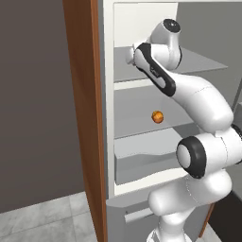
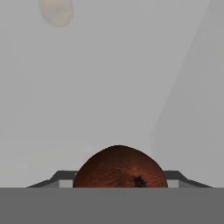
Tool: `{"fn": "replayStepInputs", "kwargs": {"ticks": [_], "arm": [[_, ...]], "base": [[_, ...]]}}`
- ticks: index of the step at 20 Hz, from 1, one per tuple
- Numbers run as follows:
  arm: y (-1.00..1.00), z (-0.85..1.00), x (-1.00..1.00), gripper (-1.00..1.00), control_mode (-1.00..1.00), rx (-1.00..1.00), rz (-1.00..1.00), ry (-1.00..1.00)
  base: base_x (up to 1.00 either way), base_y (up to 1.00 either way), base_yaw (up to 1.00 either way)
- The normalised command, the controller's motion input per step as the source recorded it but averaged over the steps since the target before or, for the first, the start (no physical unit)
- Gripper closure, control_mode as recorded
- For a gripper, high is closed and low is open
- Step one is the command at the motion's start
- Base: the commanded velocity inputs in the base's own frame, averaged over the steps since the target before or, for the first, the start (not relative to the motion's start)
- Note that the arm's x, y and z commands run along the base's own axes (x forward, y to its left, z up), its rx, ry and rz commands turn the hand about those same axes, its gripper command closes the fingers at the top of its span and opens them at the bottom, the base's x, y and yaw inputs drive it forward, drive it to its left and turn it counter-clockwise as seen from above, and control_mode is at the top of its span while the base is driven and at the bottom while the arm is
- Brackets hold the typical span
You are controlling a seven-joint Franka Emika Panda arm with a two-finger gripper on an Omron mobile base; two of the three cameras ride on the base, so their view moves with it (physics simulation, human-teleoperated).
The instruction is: Retrieve the pear and peach from the fridge and place them into the bowl on the dining table.
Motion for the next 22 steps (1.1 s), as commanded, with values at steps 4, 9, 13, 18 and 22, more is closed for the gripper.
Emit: {"fn": "replayStepInputs", "kwargs": {"ticks": [4,9,13,18,22], "arm": [[0.00,0.00,-0.53,1.00,-1.00,0.10,0.00,-0.37],[-0.18,0.00,-0.74,1.00,-1.00,0.04,0.00,-0.16],[-0.61,0.18,-0.99,1.00,-1.00,0.00,0.00,0.00],[-0.60,0.24,-1.00,1.00,-1.00,0.00,0.00,0.01],[-0.28,-0.20,-1.00,1.00,-1.00,-0.07,0.00,0.06]], "base": [[0.00,0.00,0.00],[0.00,0.00,0.00],[0.00,0.00,0.00],[0.00,0.00,0.00],[0.00,0.00,0.00]]}}
